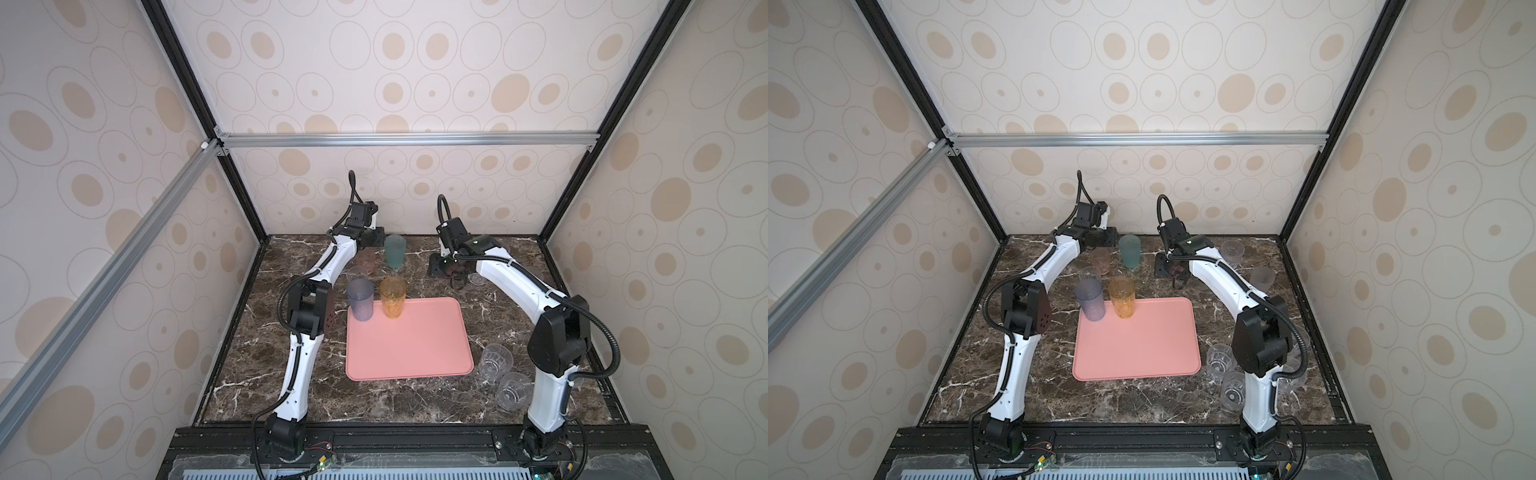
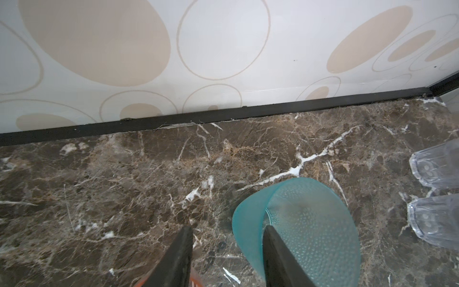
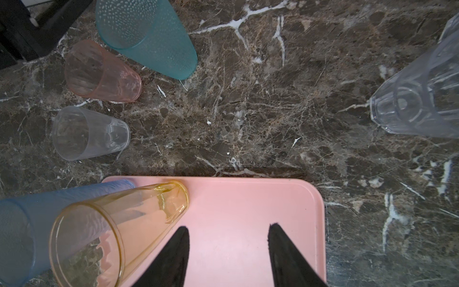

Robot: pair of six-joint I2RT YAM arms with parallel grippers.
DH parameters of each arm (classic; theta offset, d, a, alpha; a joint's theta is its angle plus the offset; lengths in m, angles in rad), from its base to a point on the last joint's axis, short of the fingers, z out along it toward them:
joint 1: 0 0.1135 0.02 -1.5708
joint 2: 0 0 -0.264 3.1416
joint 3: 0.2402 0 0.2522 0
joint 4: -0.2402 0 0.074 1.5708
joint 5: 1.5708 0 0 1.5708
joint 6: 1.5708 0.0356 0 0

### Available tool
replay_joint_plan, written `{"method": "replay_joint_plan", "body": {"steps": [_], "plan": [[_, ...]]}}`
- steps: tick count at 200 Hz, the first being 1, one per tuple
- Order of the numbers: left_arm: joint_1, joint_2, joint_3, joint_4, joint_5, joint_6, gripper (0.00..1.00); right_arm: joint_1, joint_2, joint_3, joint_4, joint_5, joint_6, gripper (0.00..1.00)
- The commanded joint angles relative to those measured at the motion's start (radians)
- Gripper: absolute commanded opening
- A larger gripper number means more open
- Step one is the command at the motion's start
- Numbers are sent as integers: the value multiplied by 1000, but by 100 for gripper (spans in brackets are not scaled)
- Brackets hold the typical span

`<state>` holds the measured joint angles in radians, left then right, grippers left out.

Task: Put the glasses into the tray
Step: 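Grasp the teal dotted glass with the left gripper and lift it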

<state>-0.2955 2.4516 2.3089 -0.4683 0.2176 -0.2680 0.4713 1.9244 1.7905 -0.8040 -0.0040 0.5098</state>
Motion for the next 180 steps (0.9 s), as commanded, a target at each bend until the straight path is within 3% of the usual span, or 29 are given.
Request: {"method": "replay_joint_plan", "body": {"steps": [1, 59, 127, 180], "plan": [[-22, -15, 28, 23, 29, -17, 46, 0, 8, -6, -4, -5, 14, 54], [-38, 16, 21, -1, 29, -9, 43, 1, 8, -10, -4, -13, 20, 54], [-62, 9, 4, -35, -34, 26, 18, 1, 7, -11, 5, -28, 24, 54], [-78, 13, 5, -64, -66, 53, 24, 0, -1, -22, 11, -28, 29, 53]]}}
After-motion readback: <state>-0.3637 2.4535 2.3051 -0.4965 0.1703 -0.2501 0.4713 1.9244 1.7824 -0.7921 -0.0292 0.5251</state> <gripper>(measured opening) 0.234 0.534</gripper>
